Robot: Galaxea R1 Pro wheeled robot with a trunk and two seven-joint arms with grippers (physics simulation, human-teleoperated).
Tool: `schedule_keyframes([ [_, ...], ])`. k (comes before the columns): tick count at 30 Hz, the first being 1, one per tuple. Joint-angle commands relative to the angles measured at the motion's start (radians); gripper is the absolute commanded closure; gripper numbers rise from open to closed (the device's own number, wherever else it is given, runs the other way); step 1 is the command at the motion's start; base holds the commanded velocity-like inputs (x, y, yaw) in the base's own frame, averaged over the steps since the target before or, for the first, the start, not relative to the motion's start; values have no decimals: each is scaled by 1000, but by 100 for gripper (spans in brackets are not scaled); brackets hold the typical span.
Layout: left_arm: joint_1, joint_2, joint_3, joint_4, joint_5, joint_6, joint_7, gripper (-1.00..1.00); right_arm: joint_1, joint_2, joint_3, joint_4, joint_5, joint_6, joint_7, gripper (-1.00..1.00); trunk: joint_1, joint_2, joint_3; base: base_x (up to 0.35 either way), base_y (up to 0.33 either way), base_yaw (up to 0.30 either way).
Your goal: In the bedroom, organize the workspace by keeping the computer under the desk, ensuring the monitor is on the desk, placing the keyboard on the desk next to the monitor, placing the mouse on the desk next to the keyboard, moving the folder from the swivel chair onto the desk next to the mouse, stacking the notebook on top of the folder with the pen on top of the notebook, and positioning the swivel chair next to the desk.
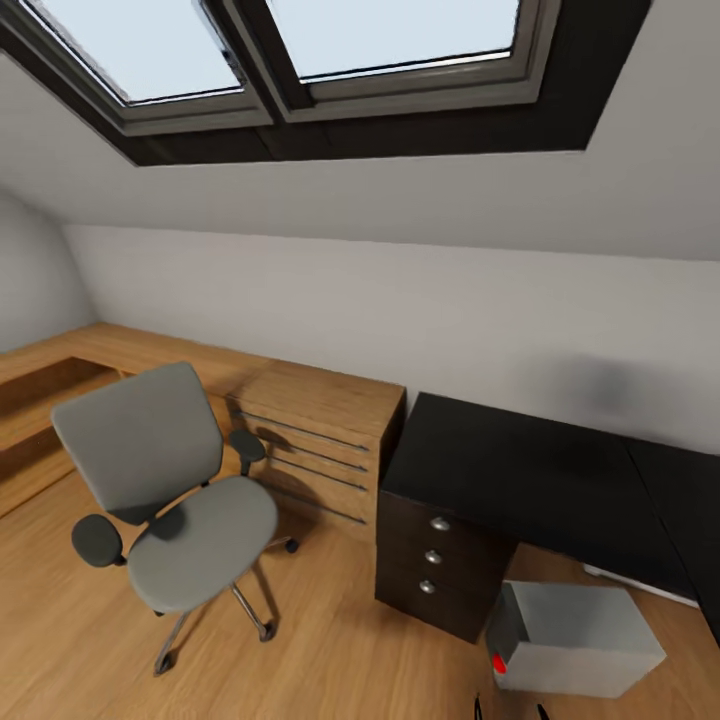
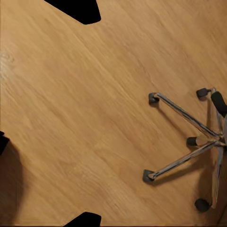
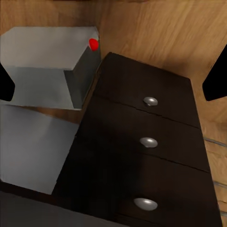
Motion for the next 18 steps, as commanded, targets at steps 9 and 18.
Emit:
schedule_keyframes([
  [9,56,-18,-8,8,4,-256,2,-100,17,-5,13,2,13,-2,-6,-100,1,-2,-2,0,0,277],
  [18,61,-22,-8,8,0,-227,-1,-100,17,-7,12,1,14,-2,-5,-100,1,-2,-2,0,0,277],
])
